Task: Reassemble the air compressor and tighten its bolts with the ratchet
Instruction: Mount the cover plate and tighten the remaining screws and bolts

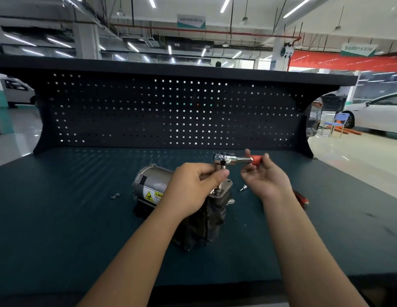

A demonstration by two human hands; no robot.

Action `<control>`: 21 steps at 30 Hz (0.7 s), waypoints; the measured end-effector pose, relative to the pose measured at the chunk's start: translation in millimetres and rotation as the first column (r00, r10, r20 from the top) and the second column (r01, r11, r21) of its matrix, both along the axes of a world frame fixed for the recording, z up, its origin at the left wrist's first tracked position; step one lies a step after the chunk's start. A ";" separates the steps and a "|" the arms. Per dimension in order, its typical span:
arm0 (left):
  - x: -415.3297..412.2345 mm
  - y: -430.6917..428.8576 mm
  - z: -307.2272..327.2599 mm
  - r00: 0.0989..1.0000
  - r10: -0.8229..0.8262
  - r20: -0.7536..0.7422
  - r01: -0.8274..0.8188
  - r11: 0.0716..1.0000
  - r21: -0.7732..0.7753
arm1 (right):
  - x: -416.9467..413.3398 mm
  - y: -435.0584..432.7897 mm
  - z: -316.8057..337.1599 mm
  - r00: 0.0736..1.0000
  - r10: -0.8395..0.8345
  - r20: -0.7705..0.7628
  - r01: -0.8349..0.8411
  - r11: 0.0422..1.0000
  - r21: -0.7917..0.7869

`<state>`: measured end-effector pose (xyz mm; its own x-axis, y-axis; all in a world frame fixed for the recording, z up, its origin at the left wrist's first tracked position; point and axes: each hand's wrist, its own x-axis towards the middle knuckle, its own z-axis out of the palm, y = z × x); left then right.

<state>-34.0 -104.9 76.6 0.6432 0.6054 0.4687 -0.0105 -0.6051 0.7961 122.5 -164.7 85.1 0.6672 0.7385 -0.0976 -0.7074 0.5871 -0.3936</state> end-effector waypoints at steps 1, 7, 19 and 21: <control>0.3 0.8 -1.0 1.000 0.008 0.006 -0.008 1.000 -0.002 | -1.0 1.7 -0.2 0.999 -0.042 0.032 0.041 0.999 0.012; 1.2 1.3 -4.6 0.999 0.052 0.010 -0.052 0.999 0.001 | -42.2 -44.2 -11.9 0.658 -0.692 0.298 0.526 0.705 0.476; 2.1 0.0 -4.9 0.997 0.029 0.072 -0.025 0.998 -0.062 | -90.9 -62.6 -19.6 -0.028 -0.757 0.653 0.450 0.573 0.685; 0.3 0.6 -4.9 0.996 0.045 0.072 -0.039 0.996 -0.075 | -70.1 -58.3 -10.2 0.369 -0.759 0.536 0.505 0.648 0.570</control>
